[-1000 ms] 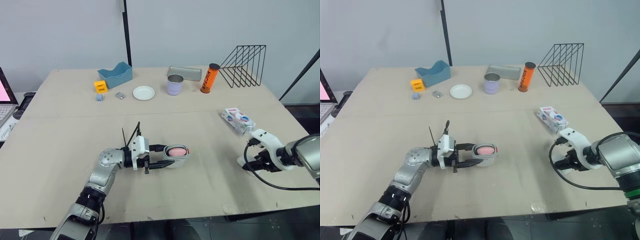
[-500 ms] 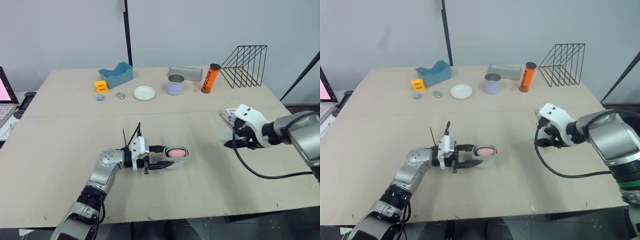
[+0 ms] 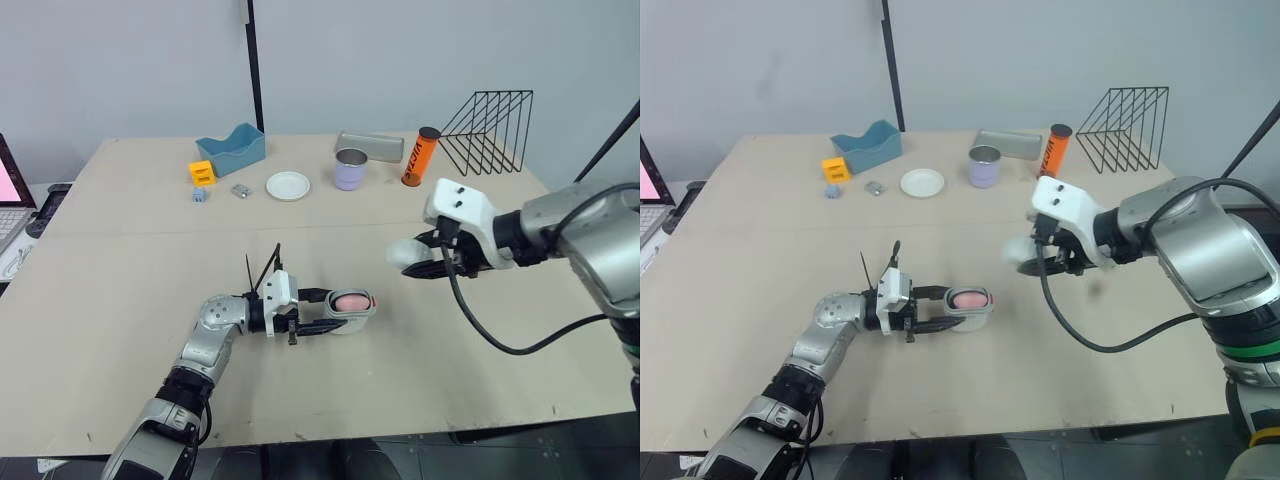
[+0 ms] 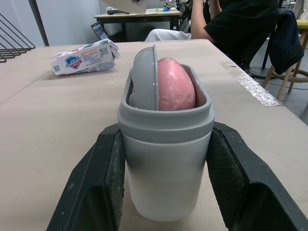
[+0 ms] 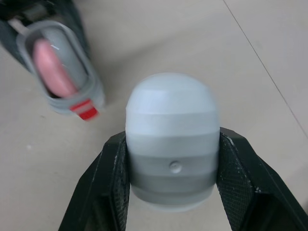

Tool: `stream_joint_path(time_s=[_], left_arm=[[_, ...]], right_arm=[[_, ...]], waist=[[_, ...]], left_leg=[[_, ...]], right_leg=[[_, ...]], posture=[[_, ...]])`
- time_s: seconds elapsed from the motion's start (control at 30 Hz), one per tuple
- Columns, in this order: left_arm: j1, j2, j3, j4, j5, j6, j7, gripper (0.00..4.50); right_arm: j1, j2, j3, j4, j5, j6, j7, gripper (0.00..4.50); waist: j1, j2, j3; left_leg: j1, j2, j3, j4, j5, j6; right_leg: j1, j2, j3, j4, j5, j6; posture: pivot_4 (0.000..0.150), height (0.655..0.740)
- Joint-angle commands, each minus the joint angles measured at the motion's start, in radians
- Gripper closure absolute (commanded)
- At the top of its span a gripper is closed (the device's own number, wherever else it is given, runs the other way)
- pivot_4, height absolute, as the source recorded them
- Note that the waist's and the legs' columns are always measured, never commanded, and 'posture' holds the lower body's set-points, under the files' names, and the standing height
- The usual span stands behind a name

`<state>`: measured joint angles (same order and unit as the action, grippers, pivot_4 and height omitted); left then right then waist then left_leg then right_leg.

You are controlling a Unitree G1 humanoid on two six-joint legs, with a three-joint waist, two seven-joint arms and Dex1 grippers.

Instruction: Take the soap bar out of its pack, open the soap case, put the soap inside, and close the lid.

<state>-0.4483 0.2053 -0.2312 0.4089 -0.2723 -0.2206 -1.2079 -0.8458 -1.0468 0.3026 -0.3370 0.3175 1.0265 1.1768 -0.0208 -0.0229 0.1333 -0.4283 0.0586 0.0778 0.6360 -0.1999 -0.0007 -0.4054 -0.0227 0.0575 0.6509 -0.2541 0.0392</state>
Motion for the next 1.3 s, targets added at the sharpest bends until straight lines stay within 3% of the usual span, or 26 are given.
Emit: stream_joint_path(time_s=[0.03,0.77,1.3], left_arm=[[-0.017,-0.011,0.013,-0.007,-0.011,-0.027,-0.008,2.62],[-0.091,-0.095,-0.013,0.178,0.08,-0.215,-0.001,2.62],[-0.111,-0.101,0.0,0.199,0.077,-0.217,0.008,2.62]], right_arm=[[-0.053,-0.003,0.042,-0.045,0.006,-0.026,0.061,2.62],[-0.213,0.058,0.252,-0.027,-0.06,-0.051,0.22,2.62],[-0.279,0.115,0.374,0.017,-0.145,-0.032,0.255,2.62]], waist=[[0.0,0.0,0.0],[0.0,0.0,0.0],[0.0,0.0,0.0]], left_leg=[[0.0,0.0,0.0,0.0,0.0,0.0],[0.0,0.0,0.0,0.0,0.0,0.0],[-0.001,0.0,0.0,0.001,0.0,0.0]], right_leg=[[0.0,0.0,0.0,0.0,0.0,0.0],[0.0,0.0,0.0,0.0,0.0,-0.001],[-0.001,0.0,-0.001,0.0,0.001,-0.001]], posture=[[0.15,0.7393],[0.15,0.7393],[0.15,0.7393]])
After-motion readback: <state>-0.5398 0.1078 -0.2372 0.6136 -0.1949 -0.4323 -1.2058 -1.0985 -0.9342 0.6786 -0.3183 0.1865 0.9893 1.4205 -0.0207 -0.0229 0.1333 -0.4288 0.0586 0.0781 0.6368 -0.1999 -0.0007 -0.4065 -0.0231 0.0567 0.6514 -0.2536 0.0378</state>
